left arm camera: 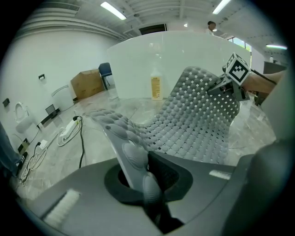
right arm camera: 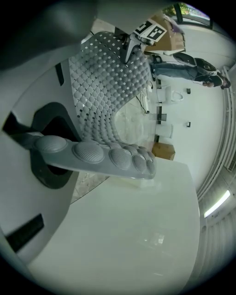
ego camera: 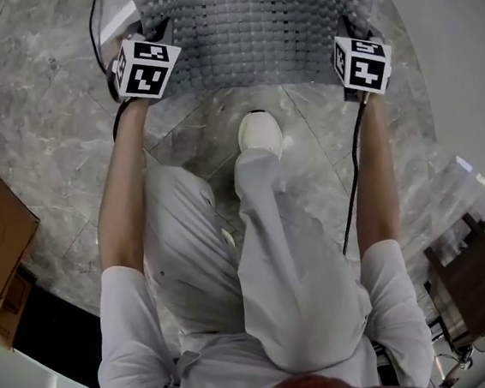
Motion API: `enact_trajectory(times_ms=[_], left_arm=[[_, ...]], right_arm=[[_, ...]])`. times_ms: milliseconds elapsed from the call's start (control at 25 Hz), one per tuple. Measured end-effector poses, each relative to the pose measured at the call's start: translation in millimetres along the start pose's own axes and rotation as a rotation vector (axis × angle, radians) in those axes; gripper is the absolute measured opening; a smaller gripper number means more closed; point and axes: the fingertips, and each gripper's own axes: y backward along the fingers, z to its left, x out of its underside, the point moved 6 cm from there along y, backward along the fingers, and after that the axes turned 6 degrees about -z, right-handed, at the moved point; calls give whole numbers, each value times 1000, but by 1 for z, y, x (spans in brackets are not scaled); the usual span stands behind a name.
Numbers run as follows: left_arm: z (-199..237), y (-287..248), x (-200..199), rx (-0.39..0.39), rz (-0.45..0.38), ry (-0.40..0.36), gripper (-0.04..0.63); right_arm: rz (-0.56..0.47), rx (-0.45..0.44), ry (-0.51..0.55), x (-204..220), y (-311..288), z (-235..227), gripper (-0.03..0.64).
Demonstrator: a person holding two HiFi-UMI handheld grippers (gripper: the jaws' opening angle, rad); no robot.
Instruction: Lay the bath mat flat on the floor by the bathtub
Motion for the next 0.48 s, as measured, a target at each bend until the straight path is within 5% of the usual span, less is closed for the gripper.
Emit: enact_trajectory(times_ms=[480], left_arm=[[28,-28,36,-32,98,74,32]], right_arm=[[147,60,200,31,-59,-9,20]])
